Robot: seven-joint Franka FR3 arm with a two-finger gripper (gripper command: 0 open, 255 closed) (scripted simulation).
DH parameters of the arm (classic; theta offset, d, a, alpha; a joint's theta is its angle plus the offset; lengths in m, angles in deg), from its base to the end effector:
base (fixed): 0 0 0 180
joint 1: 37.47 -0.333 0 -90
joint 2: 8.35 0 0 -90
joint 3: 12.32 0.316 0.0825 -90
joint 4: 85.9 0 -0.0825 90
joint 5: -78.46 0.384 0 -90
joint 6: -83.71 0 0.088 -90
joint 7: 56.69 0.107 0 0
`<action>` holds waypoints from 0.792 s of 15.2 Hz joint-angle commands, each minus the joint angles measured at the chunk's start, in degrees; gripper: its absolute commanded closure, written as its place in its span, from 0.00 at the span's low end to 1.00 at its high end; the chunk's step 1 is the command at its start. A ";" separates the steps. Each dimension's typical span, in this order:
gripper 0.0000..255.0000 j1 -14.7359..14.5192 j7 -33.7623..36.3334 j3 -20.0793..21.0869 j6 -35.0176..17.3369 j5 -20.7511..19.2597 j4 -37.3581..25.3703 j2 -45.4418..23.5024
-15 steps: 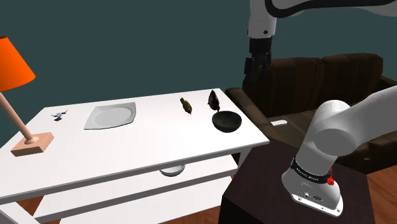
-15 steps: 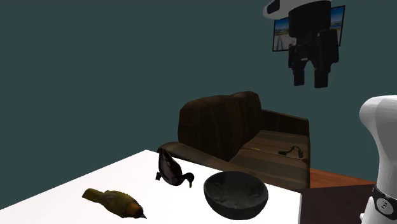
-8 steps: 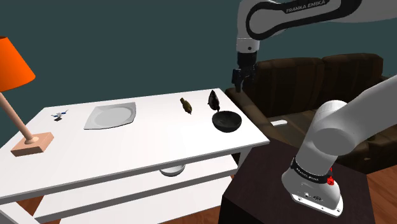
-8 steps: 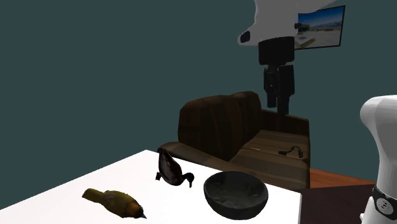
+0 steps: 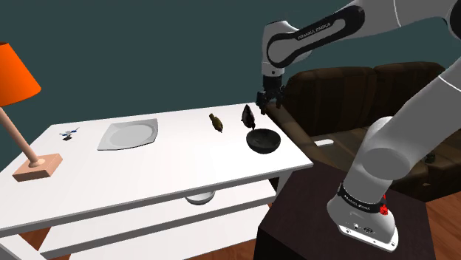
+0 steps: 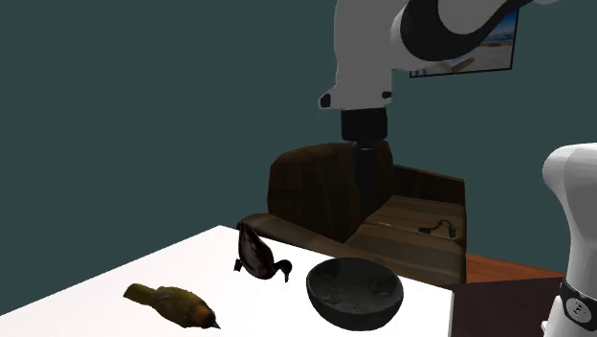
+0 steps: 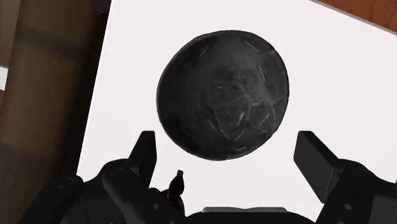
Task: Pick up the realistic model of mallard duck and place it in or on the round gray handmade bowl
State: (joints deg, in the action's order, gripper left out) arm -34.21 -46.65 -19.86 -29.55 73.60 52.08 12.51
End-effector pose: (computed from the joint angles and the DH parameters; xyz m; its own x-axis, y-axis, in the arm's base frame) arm 0.4162 -0.0864 0.4420 0.9477 -0.3126 -0.0637 -0.3106 -0.9497 0.0404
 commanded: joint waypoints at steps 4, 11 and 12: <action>0.00 1.00 -0.25 -1.82 -8.26 0.23 -3.10 -10.27; 0.00 2.50 -1.27 -3.73 -16.91 2.44 -10.56 -25.12; 0.00 2.79 -1.48 -3.91 -17.87 2.91 -11.90 -27.26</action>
State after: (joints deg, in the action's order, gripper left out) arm -31.74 -47.89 -23.51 -46.47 76.15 41.22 -12.98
